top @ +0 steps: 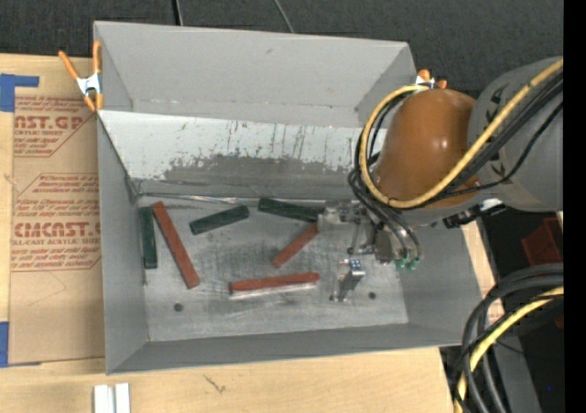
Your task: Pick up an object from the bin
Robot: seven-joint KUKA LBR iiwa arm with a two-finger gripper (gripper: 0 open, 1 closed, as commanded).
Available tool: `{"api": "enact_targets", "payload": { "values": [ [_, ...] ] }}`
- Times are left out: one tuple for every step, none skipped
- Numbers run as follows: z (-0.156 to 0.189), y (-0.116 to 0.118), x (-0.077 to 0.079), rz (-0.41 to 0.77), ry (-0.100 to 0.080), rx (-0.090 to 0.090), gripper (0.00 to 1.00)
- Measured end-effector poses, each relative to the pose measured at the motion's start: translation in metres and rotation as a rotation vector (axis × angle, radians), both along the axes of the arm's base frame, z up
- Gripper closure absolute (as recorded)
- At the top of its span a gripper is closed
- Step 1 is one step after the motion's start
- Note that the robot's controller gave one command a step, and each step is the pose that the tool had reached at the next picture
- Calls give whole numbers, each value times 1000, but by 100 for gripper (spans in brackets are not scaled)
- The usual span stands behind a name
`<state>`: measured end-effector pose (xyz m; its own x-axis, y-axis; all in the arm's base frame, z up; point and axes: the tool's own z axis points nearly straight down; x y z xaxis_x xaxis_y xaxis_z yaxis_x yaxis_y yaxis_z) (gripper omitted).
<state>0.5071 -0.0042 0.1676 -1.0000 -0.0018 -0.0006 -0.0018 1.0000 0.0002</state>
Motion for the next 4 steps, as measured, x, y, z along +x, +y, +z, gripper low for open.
{"api": "enact_targets", "payload": {
  "values": [
    [0, 0, 0, 0, 0, 0, 0],
    [-89, 9, 19, 127, -29, -1, 100],
    [-89, 9, 19, 128, -29, -1, 100],
    [49, 28, 49, 547, -1, 0, 100]
  ]
}}
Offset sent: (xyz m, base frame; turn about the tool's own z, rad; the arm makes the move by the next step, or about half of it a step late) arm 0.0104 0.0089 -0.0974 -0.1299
